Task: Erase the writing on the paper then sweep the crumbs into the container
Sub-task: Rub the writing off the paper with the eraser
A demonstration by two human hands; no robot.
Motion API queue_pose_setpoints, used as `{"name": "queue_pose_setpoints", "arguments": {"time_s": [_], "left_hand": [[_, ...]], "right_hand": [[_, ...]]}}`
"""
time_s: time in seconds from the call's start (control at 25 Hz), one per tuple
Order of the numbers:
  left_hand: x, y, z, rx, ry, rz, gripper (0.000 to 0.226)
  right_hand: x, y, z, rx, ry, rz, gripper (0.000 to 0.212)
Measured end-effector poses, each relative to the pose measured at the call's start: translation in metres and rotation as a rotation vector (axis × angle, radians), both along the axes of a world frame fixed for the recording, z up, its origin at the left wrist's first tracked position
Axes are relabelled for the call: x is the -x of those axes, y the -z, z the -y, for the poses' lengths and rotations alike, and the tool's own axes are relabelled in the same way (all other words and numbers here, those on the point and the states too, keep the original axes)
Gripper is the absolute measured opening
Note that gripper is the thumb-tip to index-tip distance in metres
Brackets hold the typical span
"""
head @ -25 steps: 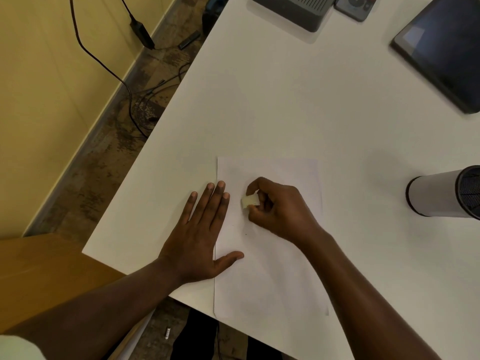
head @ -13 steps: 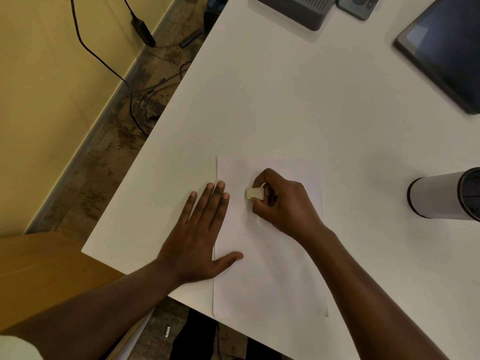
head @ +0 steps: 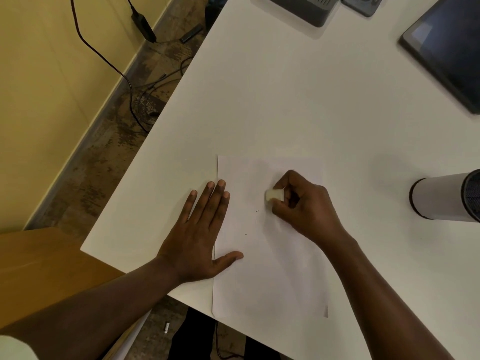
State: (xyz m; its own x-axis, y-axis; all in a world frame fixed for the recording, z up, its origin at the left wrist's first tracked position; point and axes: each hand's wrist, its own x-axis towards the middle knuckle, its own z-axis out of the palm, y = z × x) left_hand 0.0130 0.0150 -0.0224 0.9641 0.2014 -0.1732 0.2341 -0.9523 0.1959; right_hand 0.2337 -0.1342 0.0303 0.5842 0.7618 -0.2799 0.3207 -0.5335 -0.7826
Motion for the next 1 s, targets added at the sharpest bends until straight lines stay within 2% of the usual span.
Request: {"name": "queue_pose_setpoints", "arguments": {"time_s": [0.08,0.24,0.44,0.56,0.72,0.88,1.0], "left_hand": [[0.0,0.0,0.0,0.003,0.0,0.001,0.115],[0.0,0.001,0.0,0.005,-0.004,-0.007,0.115],[0.0,0.001,0.0,0.001,-0.002,-0.006,0.116],[0.0,0.002,0.001,0.0,-0.002,-0.002,0.116],[0.0,0.001,0.001,-0.009,-0.002,-0.002,0.116],[-0.001,0.002,0.0,0.003,-0.006,0.001,0.115],[0.0,0.001,0.0,0.006,-0.003,0.001,0.115]], "right_hand": [[0.001,0.001,-0.001,-0.01,0.084,0.049,0.02],[-0.014,-0.003,0.004,0.035,-0.102,-0.112,0.019],[-0.008,0.002,-0.002,-0.006,0.129,-0.02,0.016],[-0.013,0.003,-0.002,0.047,0.023,-0.062,0.017],[-0.006,0.005,-0.009,0.02,0.174,-0.008,0.017],[-0.01,0.003,-0.007,0.067,0.041,-0.057,0.017],[-0.01,0.004,-0.007,0.023,0.139,-0.05,0.017]]}}
